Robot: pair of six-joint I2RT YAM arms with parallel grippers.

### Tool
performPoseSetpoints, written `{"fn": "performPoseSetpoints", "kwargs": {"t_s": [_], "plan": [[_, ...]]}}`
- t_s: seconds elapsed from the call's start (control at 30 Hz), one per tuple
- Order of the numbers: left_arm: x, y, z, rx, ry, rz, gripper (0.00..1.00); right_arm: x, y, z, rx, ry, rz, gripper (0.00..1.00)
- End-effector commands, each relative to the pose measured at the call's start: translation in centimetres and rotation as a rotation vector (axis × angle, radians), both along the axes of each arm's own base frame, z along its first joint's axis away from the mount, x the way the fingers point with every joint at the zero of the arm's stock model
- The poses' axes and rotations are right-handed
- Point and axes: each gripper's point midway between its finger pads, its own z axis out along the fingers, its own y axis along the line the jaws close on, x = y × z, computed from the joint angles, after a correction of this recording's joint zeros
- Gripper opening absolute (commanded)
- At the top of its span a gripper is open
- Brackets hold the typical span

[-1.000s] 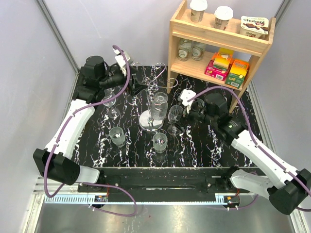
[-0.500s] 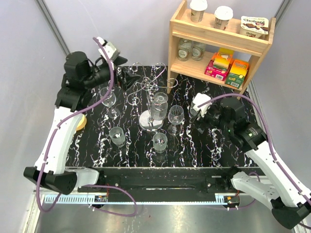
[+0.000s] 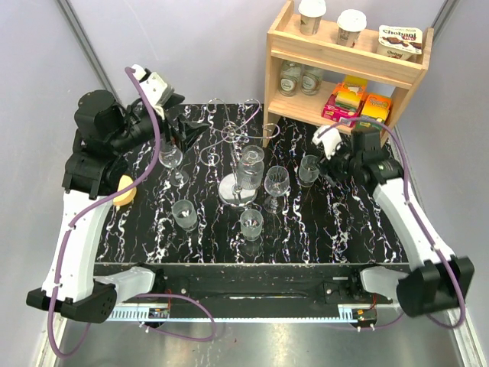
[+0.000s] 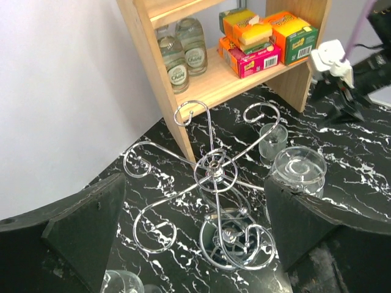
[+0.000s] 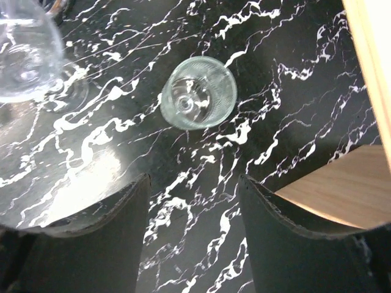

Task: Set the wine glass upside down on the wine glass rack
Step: Pick up the wine glass at the center of the board.

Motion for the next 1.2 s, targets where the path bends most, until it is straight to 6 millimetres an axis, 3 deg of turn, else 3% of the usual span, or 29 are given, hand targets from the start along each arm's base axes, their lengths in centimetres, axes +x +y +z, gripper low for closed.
{"fn": "performPoseSetpoints", "kwargs": {"t_s": [0.0, 0.17, 0.33, 0.63, 1.17], "plan": [[-0.6, 1.2, 1.0, 0.027, -0.044, 0.048, 0.99, 3.8, 1.1, 1.5, 0.025, -0.036, 0.103, 0.64], [-0.7, 1.5, 0.6, 0.05, -0.047, 0.059, 0.99, 5.3, 2.9, 0.1, 0.06, 0.086, 0.176, 0.62], [-0.7, 1.8, 0.5, 0.067, -0.057, 0.07, 0.99, 6.3, 2.9, -1.3, 0.029, 0.162, 0.189, 0.62], [-0.3, 1.9, -0.5, 0.088, -0.043, 0.077, 0.99, 5.8, 3.0, -5.5, 0.02, 0.286, 0.208, 0.58], [0.2, 1.6, -1.5, 0.096, -0.019, 0.065, 0.99, 6.5, 3.7, -9.3, -0.001, 0.36, 0.209, 0.52]]}}
